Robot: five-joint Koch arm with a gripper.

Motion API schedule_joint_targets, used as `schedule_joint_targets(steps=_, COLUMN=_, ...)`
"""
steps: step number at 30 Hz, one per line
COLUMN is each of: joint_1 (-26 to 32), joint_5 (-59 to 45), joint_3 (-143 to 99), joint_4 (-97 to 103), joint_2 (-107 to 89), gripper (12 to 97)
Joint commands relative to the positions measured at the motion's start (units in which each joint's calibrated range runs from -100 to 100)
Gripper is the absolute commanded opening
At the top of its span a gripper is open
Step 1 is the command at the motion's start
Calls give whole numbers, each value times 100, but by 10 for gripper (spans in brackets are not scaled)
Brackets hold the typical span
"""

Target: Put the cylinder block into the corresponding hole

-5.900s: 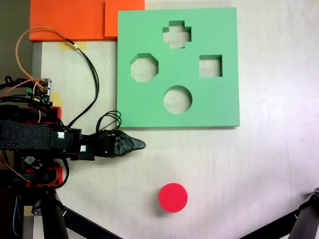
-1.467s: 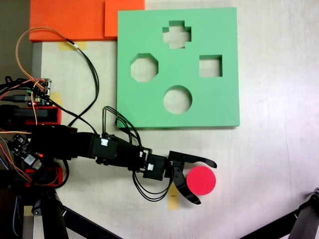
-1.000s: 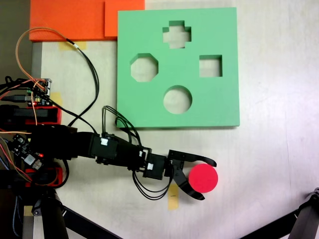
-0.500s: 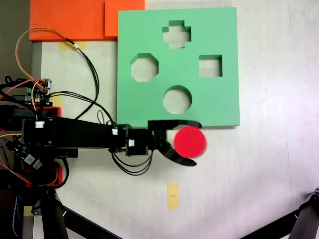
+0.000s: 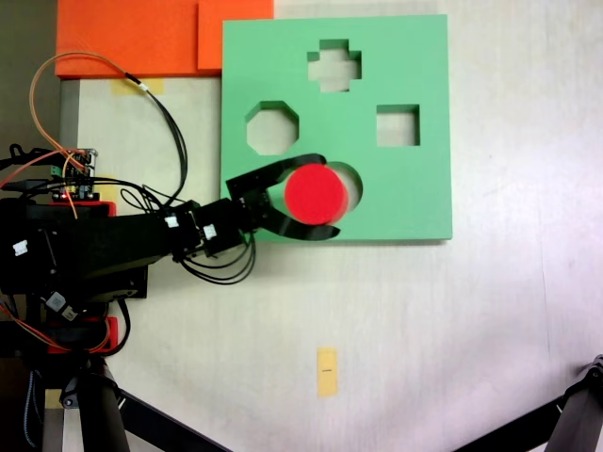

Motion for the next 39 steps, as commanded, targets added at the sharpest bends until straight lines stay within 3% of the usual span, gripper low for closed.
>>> schedule_joint_targets(steps=1, joint_1=10, joint_5=10, joint_3=165, joint_4=-15, joint_2=-334, gripper=385)
schedule_joint_targets(steps=39, joint_1=230, joint_5=59, joint_3=1082, joint_4=303, joint_2=3143, gripper=385)
